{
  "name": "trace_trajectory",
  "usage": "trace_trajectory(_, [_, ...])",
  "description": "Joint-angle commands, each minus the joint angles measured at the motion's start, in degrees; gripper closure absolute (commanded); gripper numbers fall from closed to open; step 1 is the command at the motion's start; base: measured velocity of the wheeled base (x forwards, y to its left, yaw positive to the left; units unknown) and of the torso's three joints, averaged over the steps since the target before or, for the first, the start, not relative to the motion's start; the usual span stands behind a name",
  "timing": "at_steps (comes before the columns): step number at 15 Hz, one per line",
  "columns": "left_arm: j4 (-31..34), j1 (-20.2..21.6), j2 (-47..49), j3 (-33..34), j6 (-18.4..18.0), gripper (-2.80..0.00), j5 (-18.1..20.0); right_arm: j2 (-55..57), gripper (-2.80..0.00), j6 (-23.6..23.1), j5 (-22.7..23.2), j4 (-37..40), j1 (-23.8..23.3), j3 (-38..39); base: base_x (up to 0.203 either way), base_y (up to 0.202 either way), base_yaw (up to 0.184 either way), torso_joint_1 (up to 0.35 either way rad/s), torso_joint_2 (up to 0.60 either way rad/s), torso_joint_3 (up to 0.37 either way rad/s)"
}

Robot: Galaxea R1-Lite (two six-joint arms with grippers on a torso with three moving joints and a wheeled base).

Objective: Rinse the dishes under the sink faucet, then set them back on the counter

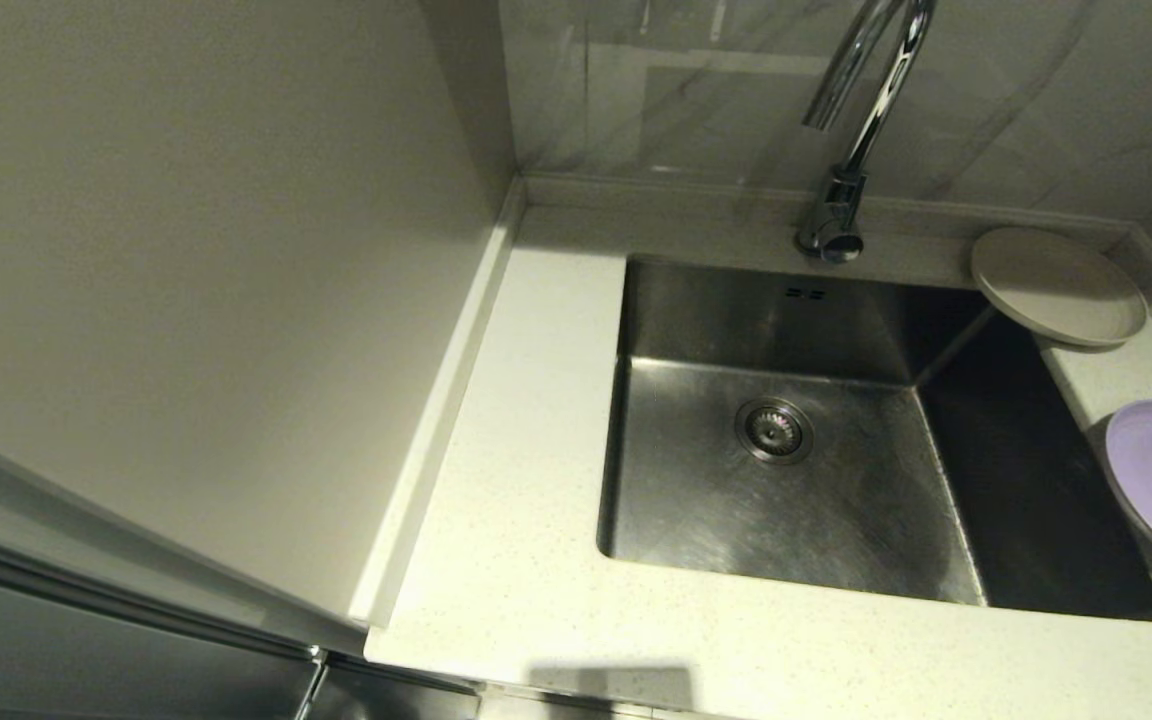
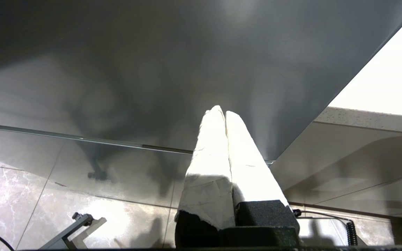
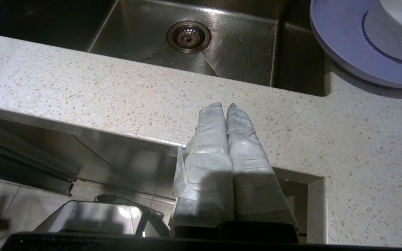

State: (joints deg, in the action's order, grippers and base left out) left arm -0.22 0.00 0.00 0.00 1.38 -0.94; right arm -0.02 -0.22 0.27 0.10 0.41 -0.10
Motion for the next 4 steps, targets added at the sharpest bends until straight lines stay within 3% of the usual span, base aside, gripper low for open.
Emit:
trace_trajectory(1, [-0.04,0.0,-0.09,0.0,0.03,0.0,-0.03,0.11,0.0,0.13,-0.01,0.08,0.02,0.01,0.0,0.0,0.0,0.0,0.0,0.0])
trace_trajectory(4, [-0.04,0.0,-0.09,0.0,0.03,0.0,-0.03,0.11,0.0,0.13,-0.01,0.08,0.02,0.01,0.0,0.0,0.0,0.0,0.0,0.0])
